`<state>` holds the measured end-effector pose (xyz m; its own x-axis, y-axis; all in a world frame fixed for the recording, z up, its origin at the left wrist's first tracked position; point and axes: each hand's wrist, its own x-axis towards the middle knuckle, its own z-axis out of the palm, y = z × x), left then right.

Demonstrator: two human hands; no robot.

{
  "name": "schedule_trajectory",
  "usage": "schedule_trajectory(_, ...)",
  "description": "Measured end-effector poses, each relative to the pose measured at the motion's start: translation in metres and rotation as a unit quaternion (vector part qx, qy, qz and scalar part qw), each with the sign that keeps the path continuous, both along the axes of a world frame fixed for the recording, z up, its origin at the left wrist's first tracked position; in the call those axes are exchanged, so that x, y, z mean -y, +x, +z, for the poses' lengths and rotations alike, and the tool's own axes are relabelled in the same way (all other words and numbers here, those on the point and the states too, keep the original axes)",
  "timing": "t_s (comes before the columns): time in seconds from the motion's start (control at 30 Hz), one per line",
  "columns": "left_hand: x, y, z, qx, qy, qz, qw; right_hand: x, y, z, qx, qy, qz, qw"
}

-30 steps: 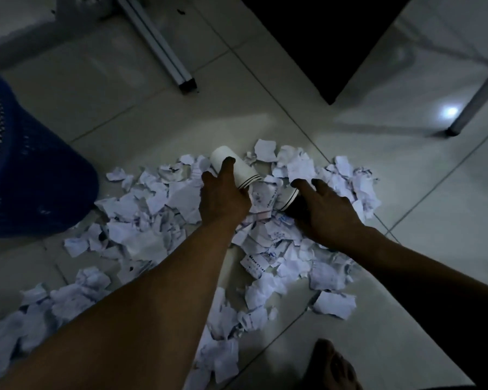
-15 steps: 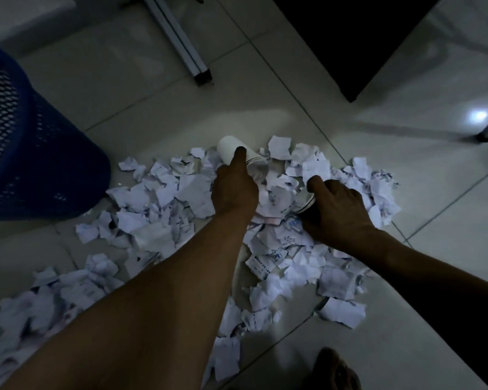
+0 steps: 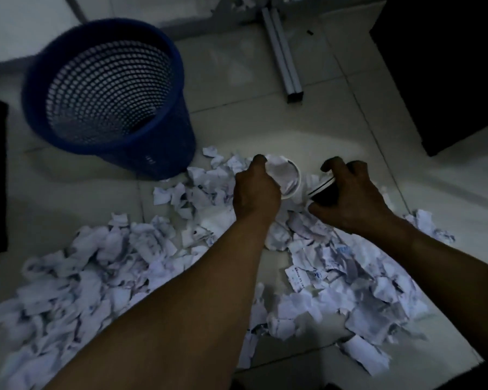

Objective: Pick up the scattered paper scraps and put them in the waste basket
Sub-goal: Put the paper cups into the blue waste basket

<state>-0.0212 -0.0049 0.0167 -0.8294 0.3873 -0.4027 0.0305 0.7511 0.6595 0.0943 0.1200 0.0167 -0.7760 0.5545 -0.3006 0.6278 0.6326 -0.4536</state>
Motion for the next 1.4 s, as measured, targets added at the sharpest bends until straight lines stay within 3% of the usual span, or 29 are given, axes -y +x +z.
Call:
schedule_trajectory(0.2,0.040,-0.021,0.028,0.033,0.045,0.107,0.993,0.019,-0.050,0.003,0.029,-0.137,0.103,0.985)
schedule_trajectory(0.43,0.068,-0.039,0.043,0.198,0.128,0.217,0.947,0.053,-0.072,0.014,-0.005,-0.254,0.138,0.957)
schedule_trajectory(0.77,0.075,-0.046,0.047,0.279,0.138,0.157,0.937,0.065,-0.064,0.022,-0.033,-0.412,0.059,0.909)
schedule_trajectory(1.0,0.078,-0.058,0.062,0.311,0.188,0.149,0.919,0.069,-0.072,0.031,-0.106,-0.447,0.036,0.887)
schedule_trajectory(1.13,0.086,-0.073,0.077,0.260,0.195,0.145,0.935,0.076,-0.090,0.042,-0.142,-0.459,0.047,0.876)
schedule_trajectory(1.33,0.112,-0.086,0.104,-0.033,0.203,0.243,0.948,0.082,-0.120,0.060,-0.206,-0.386,0.051,0.898)
schedule_trajectory(1.4,0.123,-0.090,0.106,-0.057,0.158,0.244,0.955,0.083,-0.127,0.067,-0.217,-0.365,0.053,0.904)
